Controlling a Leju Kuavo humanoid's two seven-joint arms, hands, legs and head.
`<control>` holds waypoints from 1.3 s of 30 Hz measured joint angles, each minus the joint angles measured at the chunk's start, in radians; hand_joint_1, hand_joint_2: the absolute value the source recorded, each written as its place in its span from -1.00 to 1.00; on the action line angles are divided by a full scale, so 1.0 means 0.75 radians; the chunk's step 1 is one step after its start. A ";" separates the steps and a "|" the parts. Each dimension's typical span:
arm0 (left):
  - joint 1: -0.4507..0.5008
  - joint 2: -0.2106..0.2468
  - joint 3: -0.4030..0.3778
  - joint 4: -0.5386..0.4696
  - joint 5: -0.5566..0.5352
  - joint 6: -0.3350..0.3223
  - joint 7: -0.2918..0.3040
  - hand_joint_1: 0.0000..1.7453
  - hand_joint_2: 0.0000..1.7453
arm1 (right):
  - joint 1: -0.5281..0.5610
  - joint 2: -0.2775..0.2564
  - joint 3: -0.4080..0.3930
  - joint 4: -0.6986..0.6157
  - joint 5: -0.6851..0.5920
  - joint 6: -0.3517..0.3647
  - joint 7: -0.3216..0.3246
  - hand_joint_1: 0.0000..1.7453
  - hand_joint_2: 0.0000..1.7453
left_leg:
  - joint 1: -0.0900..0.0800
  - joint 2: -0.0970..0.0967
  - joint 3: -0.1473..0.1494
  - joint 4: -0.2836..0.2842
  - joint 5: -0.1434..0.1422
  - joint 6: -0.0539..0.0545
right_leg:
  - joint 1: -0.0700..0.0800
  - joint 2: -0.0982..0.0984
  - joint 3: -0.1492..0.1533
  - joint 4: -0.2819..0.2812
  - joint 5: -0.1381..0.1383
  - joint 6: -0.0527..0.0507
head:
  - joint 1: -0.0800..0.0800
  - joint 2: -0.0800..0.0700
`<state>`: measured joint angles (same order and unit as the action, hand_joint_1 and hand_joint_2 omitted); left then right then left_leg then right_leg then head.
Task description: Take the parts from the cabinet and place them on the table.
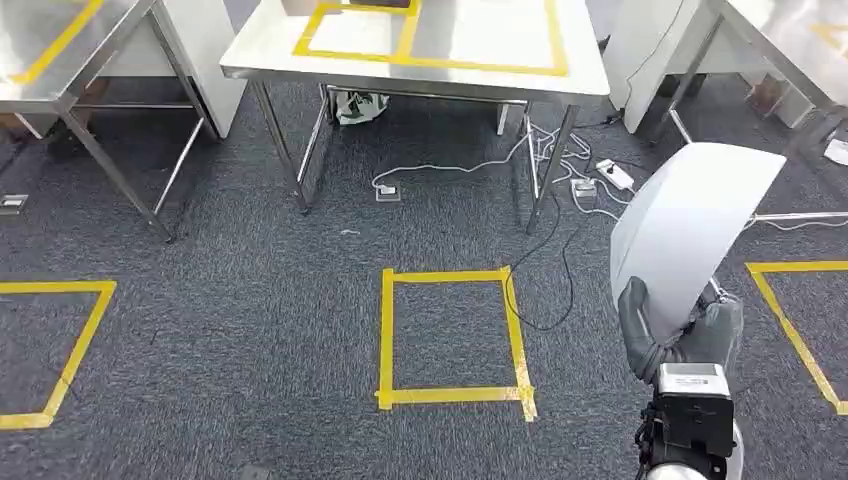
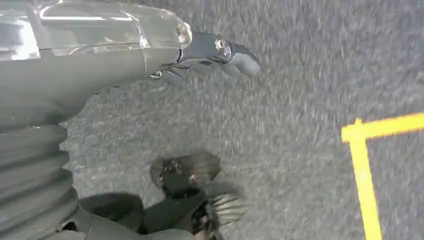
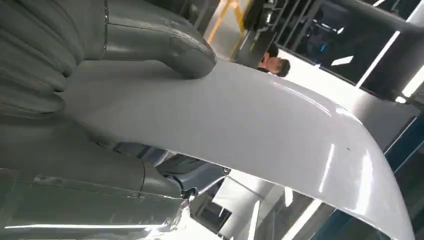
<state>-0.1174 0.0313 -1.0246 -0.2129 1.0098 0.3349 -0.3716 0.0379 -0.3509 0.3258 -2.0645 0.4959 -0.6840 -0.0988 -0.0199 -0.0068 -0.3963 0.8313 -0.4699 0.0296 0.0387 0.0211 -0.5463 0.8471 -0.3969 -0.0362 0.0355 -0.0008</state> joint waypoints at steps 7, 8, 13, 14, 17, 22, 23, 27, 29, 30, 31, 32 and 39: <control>0.005 -0.001 -0.001 -0.001 -0.002 -0.001 0.002 -1.00 1.00 | -0.021 0.003 0.014 0.001 -0.005 0.001 -0.002 1.00 1.00 | 0.004 0.004 -0.190 0.381 -0.044 -0.042 | -0.027 -0.015 0.126 -0.043 -0.013 -0.004 | -0.009 0.000; 0.008 0.001 -0.001 -0.001 -0.001 -0.001 0.002 -1.00 1.00 | -0.021 0.003 0.015 0.001 -0.004 0.001 -0.002 1.00 1.00 | 0.010 0.007 -0.262 0.459 -0.101 -0.049 | -0.029 -0.012 0.147 -0.050 -0.028 -0.002 | -0.014 0.000; 0.017 0.002 -0.001 0.000 -0.001 -0.001 0.003 -1.00 1.00 | -0.022 0.006 0.021 0.001 -0.004 0.001 -0.002 1.00 1.00 | 0.011 0.007 -0.363 0.290 -0.217 -0.041 | -0.035 0.006 0.320 -0.096 -0.132 0.010 | -0.044 0.000; 0.020 0.003 -0.001 0.000 -0.001 -0.001 0.004 -1.00 1.00 | -0.022 0.007 0.023 0.001 -0.004 0.002 -0.002 1.00 1.00 | 0.004 0.005 -0.362 0.176 -0.021 -0.024 | -0.037 0.007 0.348 -0.116 -0.155 0.013 | -0.049 0.000; 0.036 0.008 -0.002 0.001 0.002 -0.002 0.022 -1.00 1.00 | -0.034 0.010 0.035 0.015 0.001 0.001 0.016 1.00 1.00 | -0.027 0.001 -0.339 -0.020 0.312 0.005 | -0.037 0.032 0.428 -0.173 -0.212 0.038 | -0.040 0.000; 0.016 0.008 -0.002 0.002 -0.016 -0.002 0.037 -1.00 1.00 | -0.033 0.007 0.042 0.013 0.038 0.000 0.036 1.00 1.00 | -0.009 0.032 -0.196 -0.032 0.196 0.027 | -0.039 -0.014 0.171 0.348 -0.132 0.072 | -0.036 0.000; 0.015 0.006 -0.002 0.002 -0.019 -0.002 0.033 -1.00 1.00 | -0.027 0.007 0.043 0.013 0.043 0.000 0.043 1.00 1.00 | -0.007 0.035 -0.163 -0.032 0.168 0.027 | -0.040 -0.018 0.095 0.425 -0.205 0.081 | -0.034 0.000; 0.003 -0.001 -0.002 0.002 -0.032 -0.005 0.015 -1.00 1.00 | -0.023 0.005 0.051 0.010 0.064 0.000 0.066 1.00 1.00 | -0.001 0.021 -0.019 -0.033 0.056 0.023 | -0.041 -0.020 -0.050 0.365 -0.464 0.083 | -0.007 0.000; -0.010 -0.004 -0.002 0.001 -0.038 -0.006 0.005 -1.00 1.00 | -0.023 0.002 0.056 0.010 0.066 0.000 0.073 1.00 1.00 | -0.001 0.006 0.047 -0.036 0.003 0.018 | -0.035 -0.019 -0.058 0.194 -0.282 0.064 | 0.006 0.000; -0.014 -0.007 -0.002 0.001 -0.039 -0.006 0.003 -1.00 1.00 | -0.023 0.000 0.060 0.010 0.067 0.001 0.076 1.00 1.00 | -0.001 -0.002 0.075 -0.042 -0.020 0.016 | -0.031 -0.017 -0.062 0.080 -0.010 0.050 | 0.014 0.000; -0.021 -0.010 -0.002 0.000 -0.039 -0.006 0.003 -1.00 1.00 | -0.025 0.001 0.063 0.011 0.066 0.001 0.081 1.00 1.00 | -0.006 -0.020 0.095 -0.044 -0.039 0.008 | -0.024 -0.019 -0.076 0.004 0.079 0.045 | 0.016 0.000; -0.028 -0.012 -0.003 -0.002 -0.040 -0.006 0.003 -1.00 1.00 | -0.024 -0.002 0.065 0.007 0.067 0.001 0.083 1.00 1.00 | -0.009 -0.022 0.122 -0.070 -0.073 0.004 | -0.021 -0.013 -0.054 -0.031 0.068 0.039 | 0.021 0.000; -0.034 -0.010 -0.003 -0.002 -0.040 -0.010 0.007 -1.00 1.00 | -0.046 -0.006 0.075 -0.005 0.067 0.001 0.086 1.00 1.00 | 0.006 0.009 -0.105 0.402 -0.192 -0.045 | -0.038 -0.026 0.097 -0.052 0.033 0.019 | -0.016 0.000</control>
<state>-0.1428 0.0237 -1.0269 -0.2140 0.9796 0.3277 -0.3663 0.0032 -0.3552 0.3819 -2.0680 0.5463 -0.6832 -0.0340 -0.0157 -0.0001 -0.4752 1.1329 -0.6141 -0.0045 0.0098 0.0018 -0.4733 0.8079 -0.3722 -0.0216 0.0233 -0.0008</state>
